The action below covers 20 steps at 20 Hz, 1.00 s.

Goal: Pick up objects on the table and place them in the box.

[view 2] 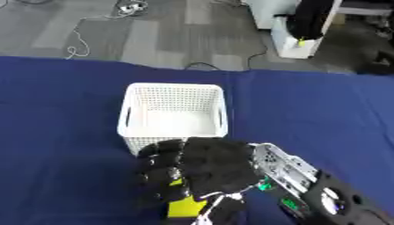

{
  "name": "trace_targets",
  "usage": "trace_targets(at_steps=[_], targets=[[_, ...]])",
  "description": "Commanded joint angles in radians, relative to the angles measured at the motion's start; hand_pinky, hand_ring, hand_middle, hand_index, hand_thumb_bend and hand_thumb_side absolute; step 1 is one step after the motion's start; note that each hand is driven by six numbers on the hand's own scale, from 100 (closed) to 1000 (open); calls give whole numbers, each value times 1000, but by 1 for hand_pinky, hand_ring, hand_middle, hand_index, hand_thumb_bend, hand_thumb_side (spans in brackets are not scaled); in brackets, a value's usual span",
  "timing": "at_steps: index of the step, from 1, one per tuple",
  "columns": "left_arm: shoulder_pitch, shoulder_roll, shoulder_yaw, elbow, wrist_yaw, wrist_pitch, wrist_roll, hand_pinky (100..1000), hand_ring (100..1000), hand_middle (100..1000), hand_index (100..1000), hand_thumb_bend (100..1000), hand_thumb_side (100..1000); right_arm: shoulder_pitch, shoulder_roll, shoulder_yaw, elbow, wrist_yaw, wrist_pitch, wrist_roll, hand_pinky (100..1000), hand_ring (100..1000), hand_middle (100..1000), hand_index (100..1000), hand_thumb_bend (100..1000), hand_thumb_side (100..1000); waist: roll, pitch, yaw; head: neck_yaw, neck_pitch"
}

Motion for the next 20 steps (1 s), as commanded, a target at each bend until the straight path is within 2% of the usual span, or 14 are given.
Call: trace_targets(at_steps=[1,6,10,14,20], targets=[[-15,17,2,-16,6,-3,-1,985,811,848,866,100,743,-9,-18,0,14,16,-10,-4,809,757,808,834,100,1000,2,-13,1,-11,-11],[-14,16,1,-16,5,0,-2,984,811,847,866,100,745,-7,-11,3,52,46,-21,-27,807,753,801,814,100,1000,2,-11,0,-11,-12],[-11,13,2,-16,4,2,-3,984,810,846,865,100,746,-6,-6,7,80,74,-8,-40,806,748,789,801,100,1000,2,-9,-1,-11,-11],[-11,12,2,-16,3,3,-3,983,810,845,865,100,747,-6,-2,15,95,92,0,-58,763,695,742,771,100,1000,3,-6,0,-10,-11],[-13,10,1,-16,3,3,-4,982,809,845,865,100,749,-11,4,22,140,113,-24,-99,713,647,709,749,100,1000,3,-2,4,-12,-14]])
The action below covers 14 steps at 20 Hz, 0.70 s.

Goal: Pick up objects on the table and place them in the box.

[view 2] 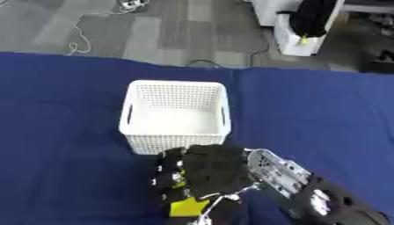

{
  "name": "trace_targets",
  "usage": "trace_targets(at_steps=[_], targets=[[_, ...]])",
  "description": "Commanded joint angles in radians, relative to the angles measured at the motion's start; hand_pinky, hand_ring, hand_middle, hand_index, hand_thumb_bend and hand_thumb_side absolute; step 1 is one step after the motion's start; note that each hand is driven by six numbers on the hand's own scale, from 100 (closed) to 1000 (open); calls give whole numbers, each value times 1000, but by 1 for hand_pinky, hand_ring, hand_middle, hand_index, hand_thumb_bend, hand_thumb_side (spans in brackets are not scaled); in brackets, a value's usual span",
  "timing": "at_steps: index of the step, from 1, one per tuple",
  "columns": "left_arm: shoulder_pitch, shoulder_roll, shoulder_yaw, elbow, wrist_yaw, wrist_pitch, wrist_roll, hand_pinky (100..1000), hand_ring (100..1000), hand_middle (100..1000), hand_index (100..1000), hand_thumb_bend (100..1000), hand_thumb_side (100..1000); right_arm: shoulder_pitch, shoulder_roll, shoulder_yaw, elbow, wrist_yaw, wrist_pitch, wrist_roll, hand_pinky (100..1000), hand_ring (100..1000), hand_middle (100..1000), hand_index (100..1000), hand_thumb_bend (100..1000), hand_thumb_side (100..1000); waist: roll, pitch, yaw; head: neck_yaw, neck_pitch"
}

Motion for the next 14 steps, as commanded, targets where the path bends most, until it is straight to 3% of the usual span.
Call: trace_targets(at_steps=[1,14], targets=[[-10,11,1,-16,3,-1,-1,982,809,845,865,100,749,-13,0,-2,23,14,-13,-26,708,642,706,747,100,1000,4,-13,4,-12,-13],[-14,10,0,-16,1,-2,-3,981,808,843,863,100,752,-36,15,3,137,88,-35,-110,667,606,673,720,100,1000,2,-5,14,-9,-18]])
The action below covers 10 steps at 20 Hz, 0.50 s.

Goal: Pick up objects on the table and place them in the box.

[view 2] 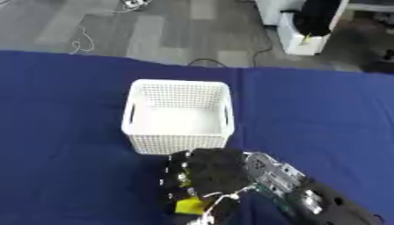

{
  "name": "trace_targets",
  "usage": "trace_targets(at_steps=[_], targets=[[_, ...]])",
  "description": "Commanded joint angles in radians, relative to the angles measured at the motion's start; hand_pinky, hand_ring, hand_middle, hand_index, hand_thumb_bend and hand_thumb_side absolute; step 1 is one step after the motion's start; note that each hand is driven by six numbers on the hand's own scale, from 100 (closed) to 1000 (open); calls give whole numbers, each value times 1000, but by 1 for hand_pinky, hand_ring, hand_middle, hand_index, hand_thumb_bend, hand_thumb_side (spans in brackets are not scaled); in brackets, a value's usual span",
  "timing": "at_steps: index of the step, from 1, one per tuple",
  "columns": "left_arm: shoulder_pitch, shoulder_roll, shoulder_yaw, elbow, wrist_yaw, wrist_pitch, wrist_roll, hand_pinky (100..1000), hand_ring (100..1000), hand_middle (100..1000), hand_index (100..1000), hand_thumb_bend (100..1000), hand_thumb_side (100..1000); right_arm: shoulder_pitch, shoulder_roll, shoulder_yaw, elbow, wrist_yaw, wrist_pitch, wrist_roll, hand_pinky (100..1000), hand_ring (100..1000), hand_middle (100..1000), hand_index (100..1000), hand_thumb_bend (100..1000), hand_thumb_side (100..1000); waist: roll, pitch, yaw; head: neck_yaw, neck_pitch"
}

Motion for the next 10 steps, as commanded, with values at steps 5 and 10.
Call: trace_targets(at_steps=[5,10], targets=[[-13,9,0,-16,1,-2,-1,980,807,839,863,100,752,-23,3,3,43,42,-2,-27,602,566,612,680,100,1000,3,-9,4,6,21],[-13,9,0,-16,0,-2,0,979,800,837,862,100,752,-26,11,4,67,58,1,-48,500,511,522,593,100,1000,1,-7,2,20,74]])
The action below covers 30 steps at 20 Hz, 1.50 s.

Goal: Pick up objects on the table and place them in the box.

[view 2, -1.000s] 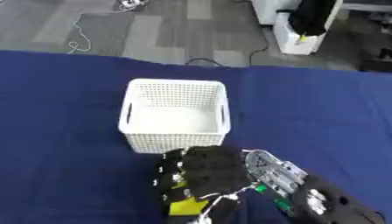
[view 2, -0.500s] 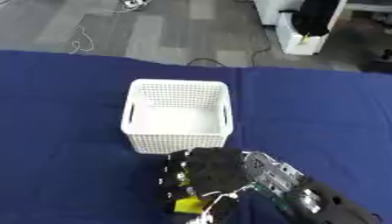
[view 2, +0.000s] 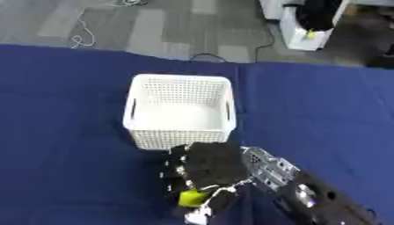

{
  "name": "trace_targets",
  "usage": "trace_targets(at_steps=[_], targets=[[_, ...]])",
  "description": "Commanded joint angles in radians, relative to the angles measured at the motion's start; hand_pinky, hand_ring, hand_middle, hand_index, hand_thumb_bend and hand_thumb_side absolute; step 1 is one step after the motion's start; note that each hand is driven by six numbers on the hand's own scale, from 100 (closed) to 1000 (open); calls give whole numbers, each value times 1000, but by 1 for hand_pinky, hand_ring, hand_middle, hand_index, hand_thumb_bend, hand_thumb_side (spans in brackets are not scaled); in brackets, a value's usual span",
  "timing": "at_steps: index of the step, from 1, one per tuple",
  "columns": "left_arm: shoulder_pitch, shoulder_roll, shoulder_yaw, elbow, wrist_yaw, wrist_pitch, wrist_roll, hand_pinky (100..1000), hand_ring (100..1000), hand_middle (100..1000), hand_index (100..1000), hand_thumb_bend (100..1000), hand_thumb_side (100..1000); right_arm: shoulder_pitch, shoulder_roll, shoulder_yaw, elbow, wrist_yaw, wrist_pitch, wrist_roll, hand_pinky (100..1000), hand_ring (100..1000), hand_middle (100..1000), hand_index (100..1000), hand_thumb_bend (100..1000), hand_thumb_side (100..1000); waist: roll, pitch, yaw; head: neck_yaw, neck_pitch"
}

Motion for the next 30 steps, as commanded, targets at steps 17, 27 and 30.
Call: trace_targets(at_steps=[17,27,30], targets=[[-16,9,-3,-16,-3,-1,-3,973,793,828,858,100,750,23,0,0,15,-1,42,-116,100,100,100,100,125,829,-3,3,-2,10,20],[-10,8,1,-16,-4,2,2,971,790,821,855,100,749,48,21,-29,-14,-134,59,-32,100,100,100,100,100,785,2,-2,-14,18,19],[-7,7,3,-16,-5,2,7,970,788,821,854,100,749,56,27,-46,-49,-159,76,-9,100,100,100,100,100,763,6,-7,-21,20,19]])
